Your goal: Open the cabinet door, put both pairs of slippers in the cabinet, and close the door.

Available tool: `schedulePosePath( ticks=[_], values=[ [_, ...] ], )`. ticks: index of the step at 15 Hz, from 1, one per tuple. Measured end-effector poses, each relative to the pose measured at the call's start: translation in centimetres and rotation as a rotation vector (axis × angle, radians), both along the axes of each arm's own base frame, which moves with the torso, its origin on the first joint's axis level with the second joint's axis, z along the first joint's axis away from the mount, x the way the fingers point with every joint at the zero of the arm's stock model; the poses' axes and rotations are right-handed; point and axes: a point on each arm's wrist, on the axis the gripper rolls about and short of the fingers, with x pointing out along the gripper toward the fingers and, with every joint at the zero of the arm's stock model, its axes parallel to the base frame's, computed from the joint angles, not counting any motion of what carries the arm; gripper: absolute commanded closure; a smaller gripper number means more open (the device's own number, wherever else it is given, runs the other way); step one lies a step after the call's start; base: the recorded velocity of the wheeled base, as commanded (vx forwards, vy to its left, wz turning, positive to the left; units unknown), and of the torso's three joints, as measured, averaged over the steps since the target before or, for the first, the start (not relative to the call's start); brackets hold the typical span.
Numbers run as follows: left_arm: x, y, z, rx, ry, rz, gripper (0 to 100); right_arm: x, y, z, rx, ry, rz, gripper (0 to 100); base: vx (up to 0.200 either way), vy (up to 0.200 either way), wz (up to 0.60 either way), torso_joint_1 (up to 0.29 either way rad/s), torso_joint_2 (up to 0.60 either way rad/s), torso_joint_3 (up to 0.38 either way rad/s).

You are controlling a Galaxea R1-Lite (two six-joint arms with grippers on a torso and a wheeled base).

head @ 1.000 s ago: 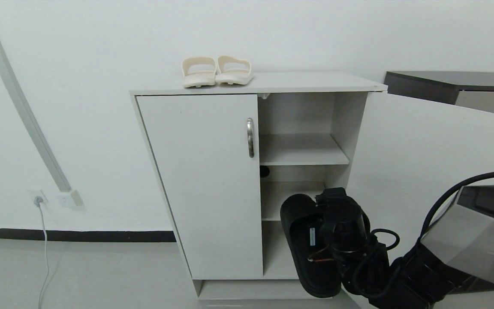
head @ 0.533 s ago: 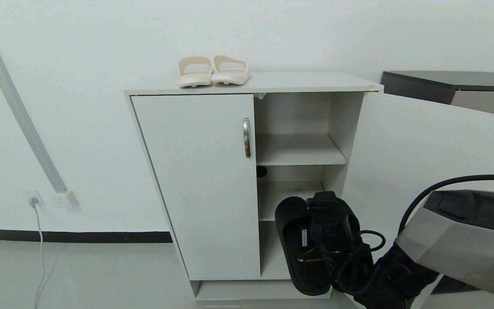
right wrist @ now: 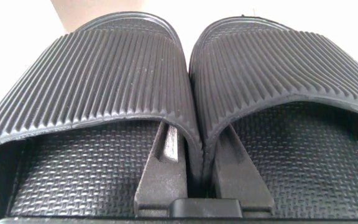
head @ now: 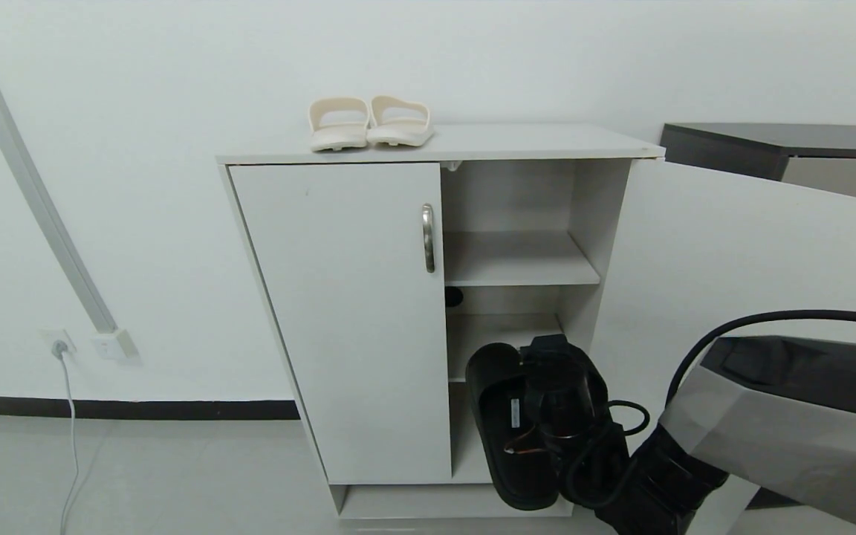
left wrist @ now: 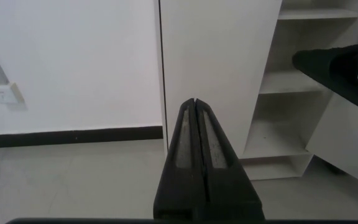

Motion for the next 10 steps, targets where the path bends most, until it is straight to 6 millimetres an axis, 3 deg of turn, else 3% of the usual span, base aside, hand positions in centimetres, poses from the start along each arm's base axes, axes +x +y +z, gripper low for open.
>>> schedulePosePath(
  ticks=[4, 10],
  values=[
    [0.0, 0.0, 0.0, -0.002, 0.0, 0.0, 100, 0.7, 0.6, -1.4, -0.006, 0.007, -0.003, 100, 0.0, 0.0, 0.0, 0.001, 0.0, -0.016],
    [0.0, 0.0, 0.0, -0.002, 0.0, -0.001, 100, 1.0, 1.0, -2.0, -0.011, 0.011, -0.002, 100, 0.0, 0.0, 0.0, 0.0, 0.0, -0.172]
  ],
)
